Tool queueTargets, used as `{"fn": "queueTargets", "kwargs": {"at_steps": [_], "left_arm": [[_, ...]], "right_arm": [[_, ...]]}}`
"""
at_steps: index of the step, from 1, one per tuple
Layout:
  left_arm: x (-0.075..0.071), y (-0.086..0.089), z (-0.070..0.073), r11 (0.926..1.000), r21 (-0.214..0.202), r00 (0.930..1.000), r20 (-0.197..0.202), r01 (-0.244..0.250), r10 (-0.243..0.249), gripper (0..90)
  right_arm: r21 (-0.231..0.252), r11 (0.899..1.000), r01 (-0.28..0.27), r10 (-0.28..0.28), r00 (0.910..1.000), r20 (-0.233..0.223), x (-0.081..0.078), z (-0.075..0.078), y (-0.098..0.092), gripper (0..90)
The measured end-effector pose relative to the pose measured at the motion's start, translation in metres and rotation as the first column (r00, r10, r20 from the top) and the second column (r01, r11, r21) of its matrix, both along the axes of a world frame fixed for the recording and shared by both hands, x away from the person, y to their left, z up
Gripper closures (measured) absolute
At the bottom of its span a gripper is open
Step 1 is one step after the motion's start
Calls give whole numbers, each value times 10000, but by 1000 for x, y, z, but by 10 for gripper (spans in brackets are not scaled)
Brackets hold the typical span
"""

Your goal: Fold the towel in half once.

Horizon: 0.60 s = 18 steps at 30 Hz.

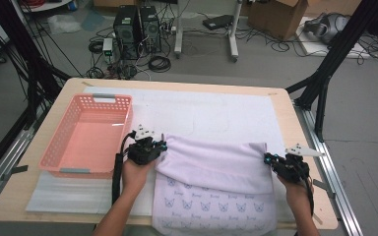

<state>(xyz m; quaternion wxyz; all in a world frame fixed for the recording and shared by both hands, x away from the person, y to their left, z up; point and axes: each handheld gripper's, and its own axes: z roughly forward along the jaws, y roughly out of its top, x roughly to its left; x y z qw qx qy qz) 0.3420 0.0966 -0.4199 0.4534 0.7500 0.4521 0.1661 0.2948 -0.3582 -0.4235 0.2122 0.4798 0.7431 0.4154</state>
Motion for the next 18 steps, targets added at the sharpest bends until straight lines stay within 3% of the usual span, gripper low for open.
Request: {"fn": "queueTargets", "kwargs": {"at_steps": [2, 7, 11, 18], "left_arm": [[9, 2, 2, 9998, 193, 10000, -46, -82, 83, 847], [33, 2, 6, 9995, 17, 9992, -238, -307, 307, 847], [48, 2, 10, 9997, 160, 9998, 69, -200, 199, 847], [63, 8, 3, 9989, -301, 9993, 107, -352, 355, 846]], "right_arm": [[-36, 10000, 30, -30, 10000, -48, 11, 5, 1, 853], [-306, 9991, 288, -291, 9995, -97, 38, 17, 4, 853], [-383, 9984, 424, -432, 9988, -207, 60, 19, 5, 853], [-258, 9976, 641, -648, 9975, -292, 81, 16, 7, 852]]}}
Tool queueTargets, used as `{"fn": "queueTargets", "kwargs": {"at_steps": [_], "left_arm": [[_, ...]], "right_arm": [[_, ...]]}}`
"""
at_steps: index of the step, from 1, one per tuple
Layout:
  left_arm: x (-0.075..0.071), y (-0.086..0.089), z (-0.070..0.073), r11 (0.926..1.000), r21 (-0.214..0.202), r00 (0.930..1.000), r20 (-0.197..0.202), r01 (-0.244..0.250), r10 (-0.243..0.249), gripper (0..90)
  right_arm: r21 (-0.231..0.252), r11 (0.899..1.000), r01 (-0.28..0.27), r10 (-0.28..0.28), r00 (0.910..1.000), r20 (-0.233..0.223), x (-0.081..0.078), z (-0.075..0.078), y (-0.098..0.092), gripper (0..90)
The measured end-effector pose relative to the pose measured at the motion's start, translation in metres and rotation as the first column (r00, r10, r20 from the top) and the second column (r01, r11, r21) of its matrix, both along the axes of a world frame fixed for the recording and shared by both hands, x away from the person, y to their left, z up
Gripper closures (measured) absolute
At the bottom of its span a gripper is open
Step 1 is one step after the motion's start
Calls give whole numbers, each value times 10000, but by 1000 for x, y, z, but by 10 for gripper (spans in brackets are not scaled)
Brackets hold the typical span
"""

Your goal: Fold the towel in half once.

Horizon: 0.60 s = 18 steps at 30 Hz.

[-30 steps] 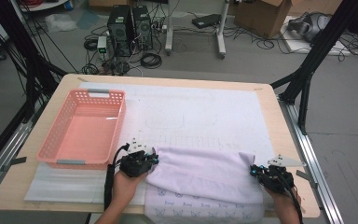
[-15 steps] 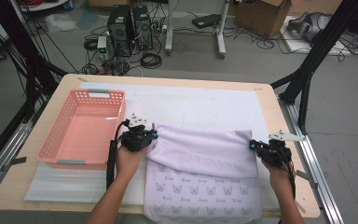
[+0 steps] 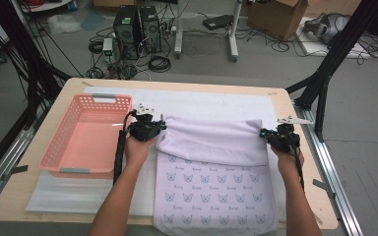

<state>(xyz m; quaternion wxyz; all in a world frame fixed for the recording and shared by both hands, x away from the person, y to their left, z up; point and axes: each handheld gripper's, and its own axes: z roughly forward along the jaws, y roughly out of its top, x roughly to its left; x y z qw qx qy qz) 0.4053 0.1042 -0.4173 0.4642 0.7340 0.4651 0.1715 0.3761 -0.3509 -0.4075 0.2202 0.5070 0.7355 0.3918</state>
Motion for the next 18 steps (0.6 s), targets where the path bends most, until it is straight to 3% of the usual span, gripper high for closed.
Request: {"fn": "queueTargets", "kwargs": {"at_steps": [6, 11, 13, 14, 15, 18], "left_arm": [[7, 5, -6, 9996, -56, 9989, 367, -294, 296, 846], [8, 2, -11, 9998, -141, 9998, -41, -169, 168, 812], [6, 0, -10, 9996, -196, 9997, -171, -199, 195, 695], [5, 0, -9, 9997, -228, 9997, -202, -125, 120, 664], [3, -1, -7, 9998, -197, 9997, -218, -70, 65, 656], [-1, -2, -6, 9990, -407, 9990, -419, 164, -181, 612]], "right_arm": [[-110, 9999, 41, -39, 9999, 130, 15, 1, 5, 853], [-122, 9998, 172, -171, 9998, 96, 23, 2, 11, 847], [-261, 9995, 157, -160, 9998, -136, 25, -2, 12, 779], [-219, 9996, 189, -194, 9995, -248, 26, -3, 12, 673], [-30, 9995, 327, -328, 9989, -326, 25, -3, 12, 627], [187, 9998, 91, -86, 9996, -280, 23, -1, 11, 615]]}}
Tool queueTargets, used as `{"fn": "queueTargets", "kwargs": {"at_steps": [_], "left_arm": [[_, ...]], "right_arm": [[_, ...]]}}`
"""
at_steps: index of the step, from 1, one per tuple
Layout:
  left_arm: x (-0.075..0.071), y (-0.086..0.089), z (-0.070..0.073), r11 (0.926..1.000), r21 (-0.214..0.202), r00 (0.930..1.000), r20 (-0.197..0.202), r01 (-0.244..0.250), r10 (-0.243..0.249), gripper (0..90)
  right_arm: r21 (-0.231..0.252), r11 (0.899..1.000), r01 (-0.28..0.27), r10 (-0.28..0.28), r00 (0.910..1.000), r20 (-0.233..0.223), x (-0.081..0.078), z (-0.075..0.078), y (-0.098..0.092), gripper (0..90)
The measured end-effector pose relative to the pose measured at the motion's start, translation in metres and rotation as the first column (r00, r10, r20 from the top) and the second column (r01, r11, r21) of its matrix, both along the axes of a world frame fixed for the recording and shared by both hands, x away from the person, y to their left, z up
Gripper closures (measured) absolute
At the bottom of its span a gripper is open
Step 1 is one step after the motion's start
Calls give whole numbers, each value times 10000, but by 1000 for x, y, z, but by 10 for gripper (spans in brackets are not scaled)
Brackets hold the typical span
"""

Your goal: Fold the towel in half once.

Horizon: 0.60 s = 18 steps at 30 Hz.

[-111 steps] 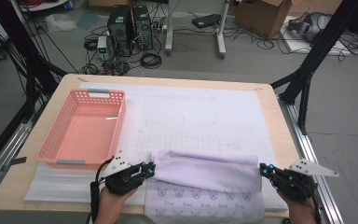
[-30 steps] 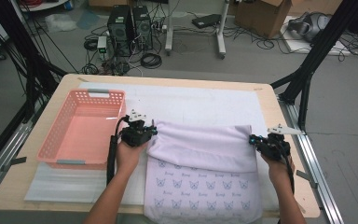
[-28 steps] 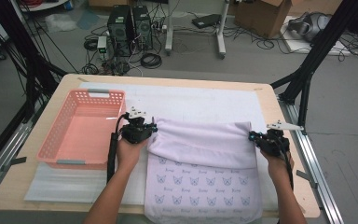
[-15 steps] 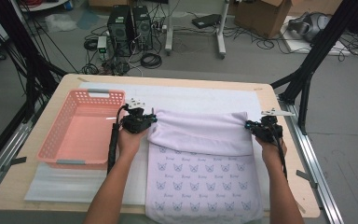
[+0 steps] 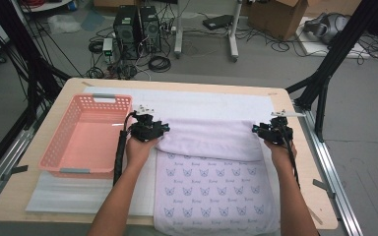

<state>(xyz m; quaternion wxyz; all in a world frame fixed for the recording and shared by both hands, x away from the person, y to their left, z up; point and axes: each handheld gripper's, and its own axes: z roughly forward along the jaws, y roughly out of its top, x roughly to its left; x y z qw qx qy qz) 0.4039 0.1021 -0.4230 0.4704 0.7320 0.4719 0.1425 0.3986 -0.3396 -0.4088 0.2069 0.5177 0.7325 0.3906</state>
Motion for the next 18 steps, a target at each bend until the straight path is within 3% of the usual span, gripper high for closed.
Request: {"fn": "queueTargets", "kwargs": {"at_steps": [2, 4, 7, 9, 11, 15, 18], "left_arm": [[-3, -1, -1, 9998, -48, 9998, -27, 190, -190, 605], [-6, -3, -5, 9996, 163, 9995, -198, 240, -237, 599], [-7, -3, -13, 9991, 284, 9974, -669, 302, -283, 570], [-7, -5, -17, 9966, 654, 9935, -1057, 505, -434, 565], [-9, -8, -18, 9919, 1027, 9913, -1153, 747, -627, 627], [-13, -12, -16, 9872, 1311, 9904, -1159, 910, -759, 758], [-21, -13, -18, 9885, 1338, 9940, -920, 704, -583, 843]], "right_arm": [[5, 9998, -223, 223, 9997, 27, -3, 2, 1, 620], [-5, 9992, -411, 411, 9991, -94, -5, 3, 2, 641], [102, 9981, -601, 604, 9977, -318, -10, 2, 0, 673], [2, 9967, -809, 807, 9951, -575, -13, -1, -1, 677], [7, 9946, -1042, 1039, 9917, -759, -17, -6, -3, 673], [82, 9886, -1502, 1501, 9823, -1124, -26, -15, -4, 646], [140, 9843, -1758, 1760, 9742, -1413, -31, -21, -5, 644]]}}
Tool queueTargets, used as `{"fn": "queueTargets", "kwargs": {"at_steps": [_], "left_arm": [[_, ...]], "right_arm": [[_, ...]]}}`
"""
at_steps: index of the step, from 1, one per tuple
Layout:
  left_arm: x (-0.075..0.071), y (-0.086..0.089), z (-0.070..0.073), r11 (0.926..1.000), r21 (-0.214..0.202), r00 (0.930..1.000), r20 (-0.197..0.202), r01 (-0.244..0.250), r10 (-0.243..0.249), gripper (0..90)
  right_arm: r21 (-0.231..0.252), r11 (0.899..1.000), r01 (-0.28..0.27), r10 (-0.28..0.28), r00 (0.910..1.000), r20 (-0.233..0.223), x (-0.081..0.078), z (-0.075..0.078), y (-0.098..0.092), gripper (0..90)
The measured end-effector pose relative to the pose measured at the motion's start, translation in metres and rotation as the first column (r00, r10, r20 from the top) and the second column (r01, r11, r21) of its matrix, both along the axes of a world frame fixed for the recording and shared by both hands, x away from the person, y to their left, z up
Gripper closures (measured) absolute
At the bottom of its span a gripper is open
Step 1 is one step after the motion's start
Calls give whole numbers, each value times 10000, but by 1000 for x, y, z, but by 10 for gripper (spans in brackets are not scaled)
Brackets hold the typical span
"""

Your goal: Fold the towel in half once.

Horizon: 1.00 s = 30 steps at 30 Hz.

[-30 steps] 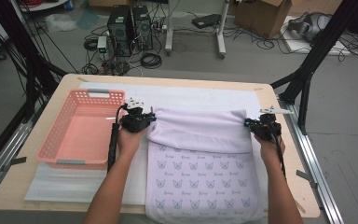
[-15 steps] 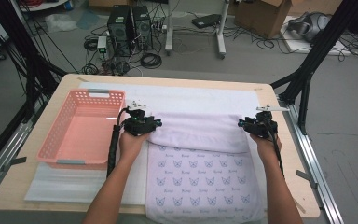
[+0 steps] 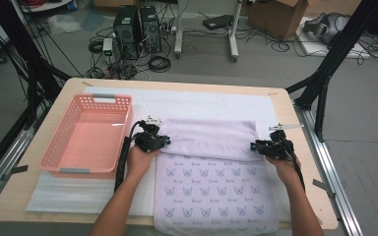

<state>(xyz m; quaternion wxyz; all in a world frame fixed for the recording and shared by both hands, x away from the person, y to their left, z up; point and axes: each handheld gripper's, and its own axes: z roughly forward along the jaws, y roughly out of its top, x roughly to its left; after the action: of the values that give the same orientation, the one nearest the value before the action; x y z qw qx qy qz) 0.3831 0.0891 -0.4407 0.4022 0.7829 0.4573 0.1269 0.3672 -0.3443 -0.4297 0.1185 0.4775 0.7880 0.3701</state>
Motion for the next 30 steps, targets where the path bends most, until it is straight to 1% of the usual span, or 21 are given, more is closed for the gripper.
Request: {"fn": "queueTargets", "kwargs": {"at_steps": [2, 3, 5, 6, 7, 8, 9, 10, 11, 15, 16, 17, 18, 22, 24, 25, 27, 30], "left_arm": [[-5, 1, -1, 9998, -142, 9998, 117, -138, 140, 850], [-8, 2, -2, 9994, -260, 9996, 200, -214, 219, 852], [-14, 3, -2, 9992, -378, 9993, 342, -159, 172, 853], [-18, 4, -1, 9991, -411, 9990, 423, -94, 111, 853], [-21, 5, -1, 9983, -572, 9986, 521, -104, 134, 853], [-23, 6, 0, 9981, -614, 9986, 525, -36, 68, 852], [-27, 7, 2, 9977, -680, 9981, 610, 57, -15, 852], [-29, 9, 3, 9966, -814, 9973, 727, 79, -19, 850], [-33, 10, 4, 9942, -1077, 9967, 816, 78, 10, 850], [-50, 14, 5, 9922, -1177, 9946, 995, 400, -283, 851], [-56, 15, 5, 9910, -1253, 9929, 1143, 462, -318, 850], [-62, 15, 4, 9892, -1350, 9918, 1211, 574, -410, 850], [-66, 15, 3, 9891, -1347, 9911, 1262, 591, -420, 850], [-83, 14, 0, 9874, -1360, 9868, 1505, 807, -599, 842], [-91, 13, -1, 9877, -1233, 9822, 1727, 959, -738, 841], [-96, 14, -2, 9874, -1170, 9792, 1848, 1061, -834, 841], [-103, 16, -3, 9857, -1207, 9767, 1939, 1173, -925, 841], [-111, 20, -6, 9840, -1249, 9754, 1955, 1273, -1014, 839]], "right_arm": [[-184, 9997, -169, 168, 9998, -61, -5, -2, 0, 672], [-271, 9994, -196, 194, 9998, -85, -7, -2, 1, 712], [-493, 9979, -427, 427, 9991, -20, -11, -3, 0, 833], [-545, 9975, -455, 459, 9989, 47, -13, -3, 0, 840], [-473, 9979, -445, 450, 9989, 101, -15, -3, -1, 843], [-442, 9982, -404, 411, 9990, 156, -17, -3, -2, 845], [-377, 9985, -393, 401, 9990, 189, -18, -3, -2, 845], [-235, 9990, -371, 376, 9990, 230, -21, -2, -3, 846], [-165, 9992, -362, 367, 9988, 317, -23, -1, -4, 847], [-18, 9988, -480, 480, 9967, 656, -37, 2, -7, 851], [19, 9988, -482, 480, 9961, 747, -40, 3, -8, 851], [155, 9987, -495, 480, 9951, 861, -45, 3, -9, 851], [272, 9983, -514, 484, 9936, 1024, -51, 3, -11, 851], [386, 9980, -497, 446, 9913, 1235, -67, 2, -15, 851], [421, 9976, -554, 492, 9893, 1376, -76, 0, -16, 852], [438, 9973, -586, 521, 9891, 1377, -81, 0, -17, 852], [463, 9966, -685, 609, 9870, 1486, -92, -1, -17, 852], [436, 9956, -830, 751, 9844, 1594, -105, -2, -17, 852]]}}
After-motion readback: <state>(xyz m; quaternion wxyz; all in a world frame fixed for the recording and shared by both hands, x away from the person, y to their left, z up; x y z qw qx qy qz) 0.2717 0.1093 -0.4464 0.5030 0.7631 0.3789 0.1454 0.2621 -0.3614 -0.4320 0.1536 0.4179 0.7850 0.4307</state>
